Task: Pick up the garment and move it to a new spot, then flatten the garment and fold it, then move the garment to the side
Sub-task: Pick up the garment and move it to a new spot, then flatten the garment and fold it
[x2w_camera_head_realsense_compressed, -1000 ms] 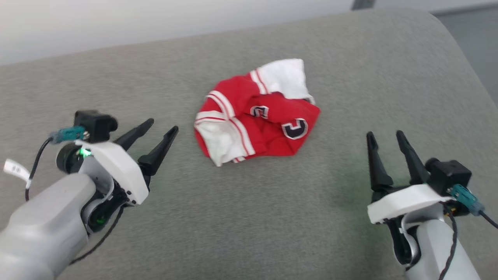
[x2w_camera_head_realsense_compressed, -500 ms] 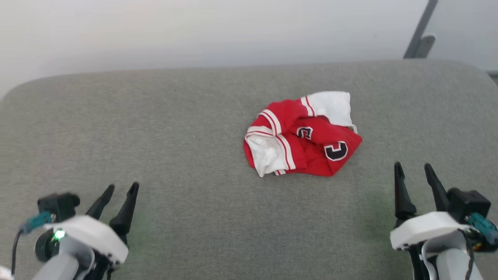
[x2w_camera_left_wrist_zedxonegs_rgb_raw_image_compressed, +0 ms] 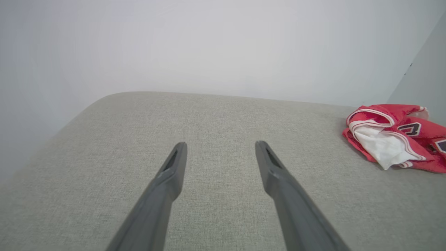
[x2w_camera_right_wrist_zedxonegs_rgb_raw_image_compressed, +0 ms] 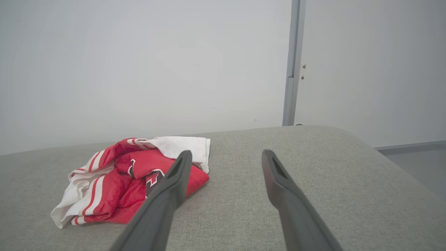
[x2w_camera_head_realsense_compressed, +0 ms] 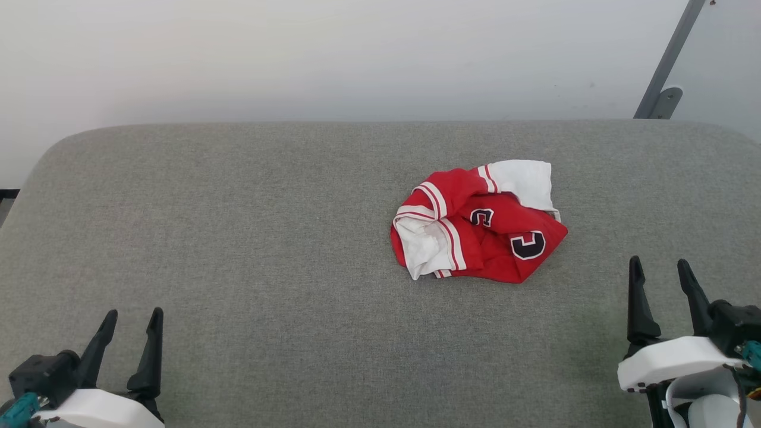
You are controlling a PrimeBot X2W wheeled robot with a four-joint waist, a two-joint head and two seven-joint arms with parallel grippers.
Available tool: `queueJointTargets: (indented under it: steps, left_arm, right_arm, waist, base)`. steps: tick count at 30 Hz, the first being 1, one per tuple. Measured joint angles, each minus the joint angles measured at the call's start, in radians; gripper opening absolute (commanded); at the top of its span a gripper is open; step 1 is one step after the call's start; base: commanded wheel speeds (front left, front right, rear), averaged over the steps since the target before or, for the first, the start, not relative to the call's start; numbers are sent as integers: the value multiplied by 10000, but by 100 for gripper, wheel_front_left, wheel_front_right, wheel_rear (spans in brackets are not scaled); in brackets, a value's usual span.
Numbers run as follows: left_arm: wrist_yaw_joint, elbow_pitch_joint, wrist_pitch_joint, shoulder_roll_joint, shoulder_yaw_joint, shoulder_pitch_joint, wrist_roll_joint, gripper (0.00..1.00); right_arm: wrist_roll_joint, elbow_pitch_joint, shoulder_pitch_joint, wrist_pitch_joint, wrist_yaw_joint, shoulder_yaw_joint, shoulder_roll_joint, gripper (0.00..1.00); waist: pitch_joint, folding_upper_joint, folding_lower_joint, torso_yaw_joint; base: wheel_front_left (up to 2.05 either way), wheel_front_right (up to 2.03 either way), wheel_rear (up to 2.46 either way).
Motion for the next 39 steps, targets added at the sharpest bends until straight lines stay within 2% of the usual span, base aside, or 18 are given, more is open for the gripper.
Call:
queueJointTargets:
  steps: [4,9,26,28,31,35,39]
  left_arm:
    - [0,-662,0,-299,336,255,466,100]
    - [0,-940,0,-468,401,351,466,100]
    - [0,-1068,-2,-247,59,508,265,100]
    - [0,-1104,-2,-163,-257,479,267,100]
    - [0,-1197,0,201,-1233,1,140,100]
    - [0,-1246,293,1058,-2905,-1558,-548,100]
    - [0,-1400,1246,1987,-4667,-3598,-1582,100]
  right_arm:
    - [13,-186,144,2,0,-42,2,100]
    - [90,-336,168,2,0,17,2,100]
    - [293,-251,159,2,0,224,2,100]
    - [337,-253,134,2,0,268,2,100]
    - [347,-297,110,2,0,263,2,100]
    - [347,-360,-175,2,0,320,0,100]
    - [474,-481,-518,2,0,466,2,100]
  waist:
    - [21,0,0,-1]
    - [84,0,0,-34]
    - [115,0,0,-182]
    - [169,0,0,-221]
    - [315,0,0,-248]
    - [598,0,0,-304]
    - [970,0,0,-511]
  base:
    - [0,0,0]
    - [0,0,0]
    - [0,0,0]
    - [0,0,0]
    - [0,0,0]
    - [0,0,0]
    - [0,0,0]
